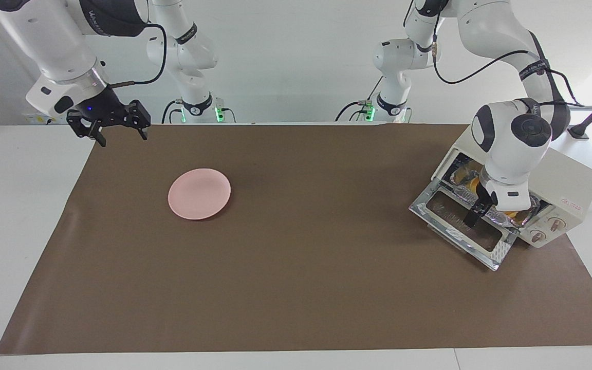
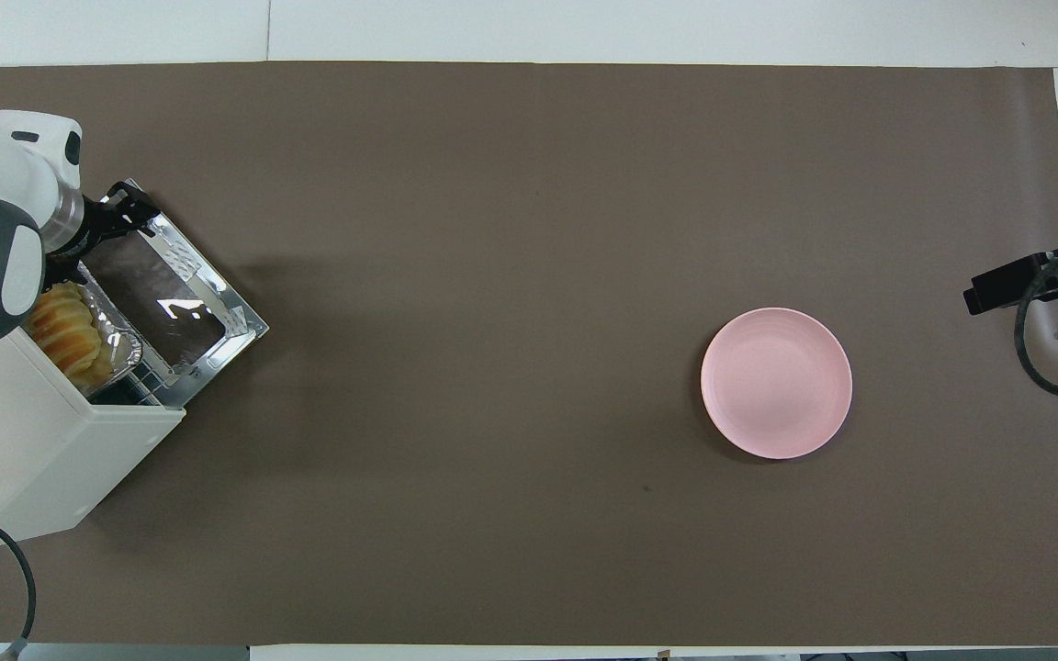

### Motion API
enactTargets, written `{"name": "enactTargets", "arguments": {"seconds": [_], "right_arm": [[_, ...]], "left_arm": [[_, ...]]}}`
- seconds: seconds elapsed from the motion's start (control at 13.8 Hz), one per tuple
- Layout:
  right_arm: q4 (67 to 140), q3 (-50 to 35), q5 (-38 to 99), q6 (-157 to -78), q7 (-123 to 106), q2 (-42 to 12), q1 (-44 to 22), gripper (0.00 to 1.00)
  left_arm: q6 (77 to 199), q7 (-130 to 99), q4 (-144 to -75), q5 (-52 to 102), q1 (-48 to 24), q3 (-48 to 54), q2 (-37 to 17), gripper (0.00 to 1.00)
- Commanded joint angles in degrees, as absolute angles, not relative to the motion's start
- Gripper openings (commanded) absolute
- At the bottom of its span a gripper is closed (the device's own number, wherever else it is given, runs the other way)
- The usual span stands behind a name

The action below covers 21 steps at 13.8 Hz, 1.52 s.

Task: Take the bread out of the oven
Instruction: 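Reach the left gripper into the toaster oven toward the foil tray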

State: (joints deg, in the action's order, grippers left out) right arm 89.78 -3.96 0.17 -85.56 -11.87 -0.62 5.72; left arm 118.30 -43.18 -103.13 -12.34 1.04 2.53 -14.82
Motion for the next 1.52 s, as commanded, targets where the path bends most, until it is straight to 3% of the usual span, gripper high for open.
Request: {"name": "enactTargets", "arguments": {"seconds": [0.0, 0.29, 0.51, 1.02, 1.09, 1.16, 1.31, 1.45], "right_arm": [[91.0, -4.7, 0.3, -85.3, -11.8, 0.5, 6.7, 1.00], [90.9, -4.7, 0.3, -85.3, -11.8, 0.6, 6.7, 1.00], [91.0, -4.7, 0.3, -85.3, -11.8, 0.5, 6.7, 1.00], [91.0, -4.7, 0.3, -85.3, -11.8, 0.5, 6.7, 1.00], [91.0, -4.6, 0.3, -85.3, -11.8, 0.5, 6.7, 1.00], [90.9, -4.7, 0.3, -85.3, -11.8, 0.5, 6.7, 1.00], [90.9, -4.6, 0.3, -85.3, -11.8, 0.5, 6.7, 1.00], [91.0, -4.7, 0.3, -85.3, -11.8, 0.6, 6.7, 1.00]], "left_arm": [[120.9, -44.4, -107.3, -13.9, 1.4, 2.7, -12.8, 1.00], [118.9, -43.9, -106.3, -19.3, 1.1, 2.8, -12.9, 1.00], [114.8, -43.6, -102.0, -20.7, 1.1, 2.8, -14.1, 1.00], [118.6, -49.8, -111.1, -21.6, 1.5, 2.9, -10.7, 1.00], [120.3, -51.8, -111.2, -21.6, 1.4, 3.0, -10.8, 0.95], [121.2, -51.9, -111.8, -21.5, 1.3, 3.1, -10.6, 0.80], [122.4, -51.2, -114.7, -21.6, 1.3, 2.9, -9.7, 0.46], [122.3, -48.0, -115.8, -21.7, 1.3, 2.9, -9.2, 0.00]]}}
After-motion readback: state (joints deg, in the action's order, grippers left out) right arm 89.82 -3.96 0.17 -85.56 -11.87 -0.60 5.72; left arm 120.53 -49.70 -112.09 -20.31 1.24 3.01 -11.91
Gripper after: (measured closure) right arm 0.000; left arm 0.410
